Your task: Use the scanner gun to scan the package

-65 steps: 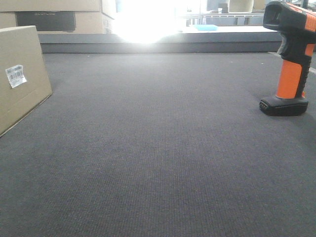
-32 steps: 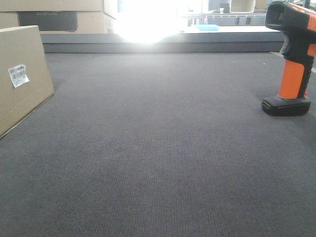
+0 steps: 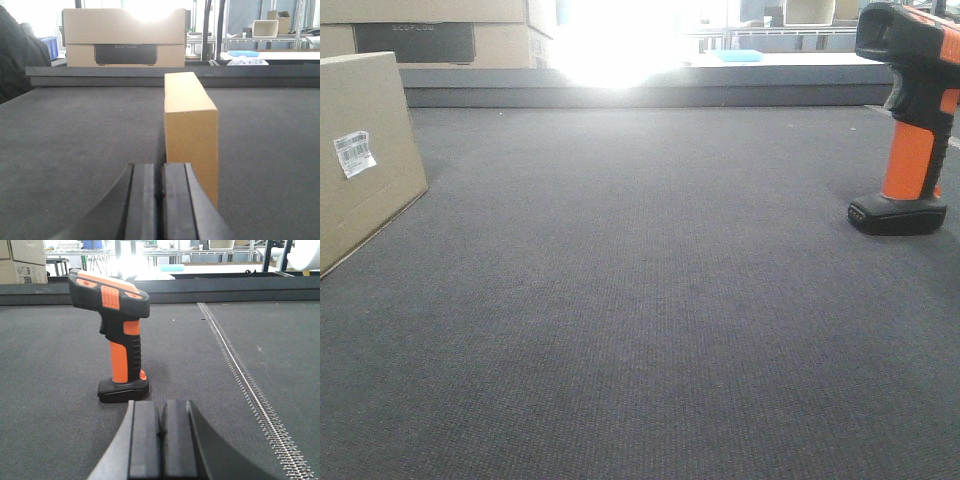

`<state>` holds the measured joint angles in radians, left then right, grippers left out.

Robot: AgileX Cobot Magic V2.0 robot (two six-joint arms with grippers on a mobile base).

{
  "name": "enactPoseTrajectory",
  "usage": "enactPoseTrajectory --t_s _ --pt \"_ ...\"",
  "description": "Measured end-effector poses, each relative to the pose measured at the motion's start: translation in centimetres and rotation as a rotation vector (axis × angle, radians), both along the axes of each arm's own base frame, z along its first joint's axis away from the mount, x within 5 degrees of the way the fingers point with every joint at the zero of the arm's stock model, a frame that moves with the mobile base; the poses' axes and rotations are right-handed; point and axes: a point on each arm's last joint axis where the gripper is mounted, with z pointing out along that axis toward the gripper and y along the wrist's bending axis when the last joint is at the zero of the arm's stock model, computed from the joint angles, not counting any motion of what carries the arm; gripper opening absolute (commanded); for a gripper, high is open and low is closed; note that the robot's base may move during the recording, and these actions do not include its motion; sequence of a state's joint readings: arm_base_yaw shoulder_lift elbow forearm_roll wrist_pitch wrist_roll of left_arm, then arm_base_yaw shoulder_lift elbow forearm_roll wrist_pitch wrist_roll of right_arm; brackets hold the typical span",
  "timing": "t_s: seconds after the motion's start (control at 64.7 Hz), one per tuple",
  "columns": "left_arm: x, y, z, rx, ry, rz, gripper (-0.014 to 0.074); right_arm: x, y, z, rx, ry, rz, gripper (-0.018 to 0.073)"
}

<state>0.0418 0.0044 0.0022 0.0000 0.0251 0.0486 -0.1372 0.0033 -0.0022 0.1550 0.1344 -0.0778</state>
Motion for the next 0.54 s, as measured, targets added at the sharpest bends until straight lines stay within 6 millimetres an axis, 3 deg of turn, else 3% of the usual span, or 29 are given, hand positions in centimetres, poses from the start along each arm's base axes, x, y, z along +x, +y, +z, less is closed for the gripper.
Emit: enactPoseTrajectory --t_s 0.541 --pt "0.0 0.0 0.0 0.0 0.0 0.0 -0.0111 0.0 0.0 0.0 0.0 0.0 0.0 -0.0153"
